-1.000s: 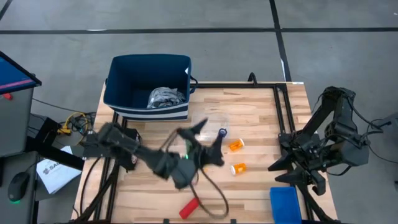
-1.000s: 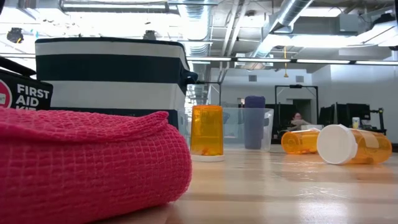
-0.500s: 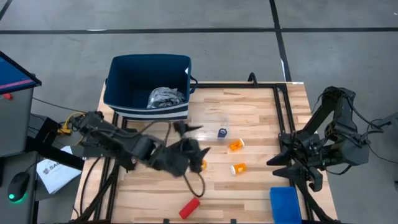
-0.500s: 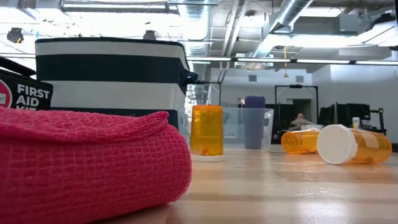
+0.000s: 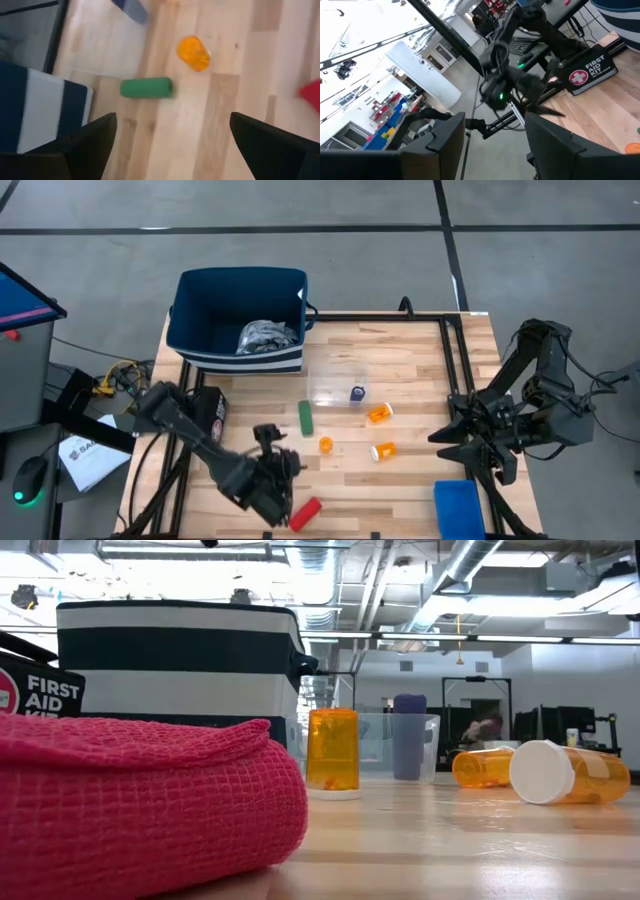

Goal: Pick & place medical supplies in basket/bin
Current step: Put the green bandage into the transparent bin

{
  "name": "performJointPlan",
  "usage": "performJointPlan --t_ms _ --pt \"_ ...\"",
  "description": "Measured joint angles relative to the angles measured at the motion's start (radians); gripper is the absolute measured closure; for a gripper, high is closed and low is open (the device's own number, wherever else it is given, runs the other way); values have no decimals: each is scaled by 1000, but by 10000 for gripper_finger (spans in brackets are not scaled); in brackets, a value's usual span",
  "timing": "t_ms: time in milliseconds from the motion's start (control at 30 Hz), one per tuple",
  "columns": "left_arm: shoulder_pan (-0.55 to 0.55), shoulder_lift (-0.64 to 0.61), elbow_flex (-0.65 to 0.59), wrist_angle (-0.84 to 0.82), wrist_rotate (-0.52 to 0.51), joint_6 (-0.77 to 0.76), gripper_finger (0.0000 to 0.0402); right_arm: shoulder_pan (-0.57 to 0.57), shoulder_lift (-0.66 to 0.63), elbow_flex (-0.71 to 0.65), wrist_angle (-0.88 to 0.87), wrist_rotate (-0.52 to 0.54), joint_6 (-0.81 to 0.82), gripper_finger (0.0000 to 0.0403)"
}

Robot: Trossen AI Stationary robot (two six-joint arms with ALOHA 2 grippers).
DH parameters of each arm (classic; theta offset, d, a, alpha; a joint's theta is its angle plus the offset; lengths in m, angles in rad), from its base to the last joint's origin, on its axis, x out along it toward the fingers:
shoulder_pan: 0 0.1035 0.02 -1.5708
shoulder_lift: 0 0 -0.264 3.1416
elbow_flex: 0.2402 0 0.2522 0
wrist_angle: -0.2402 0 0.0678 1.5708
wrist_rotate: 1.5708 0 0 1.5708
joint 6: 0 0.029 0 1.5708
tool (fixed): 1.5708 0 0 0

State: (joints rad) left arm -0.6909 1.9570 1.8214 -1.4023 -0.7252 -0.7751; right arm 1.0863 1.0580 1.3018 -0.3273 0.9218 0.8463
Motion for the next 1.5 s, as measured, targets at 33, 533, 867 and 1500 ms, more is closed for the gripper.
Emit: performJointPlan --t_ms 33,533,867,1500 --pt "-6 19 0 -2 1 0 22 0 0 0 0 0 0 198" --pt "41 179 -123 203 -110 -62 33 0 0 0 -9 3 39 198" --pt "68 176 -301 392 -162 -45 99 0 0 0 -8 3 15 198" --pt "201 176 -437 599 -169 -17 178 0 0 0 -9 21 10 198"
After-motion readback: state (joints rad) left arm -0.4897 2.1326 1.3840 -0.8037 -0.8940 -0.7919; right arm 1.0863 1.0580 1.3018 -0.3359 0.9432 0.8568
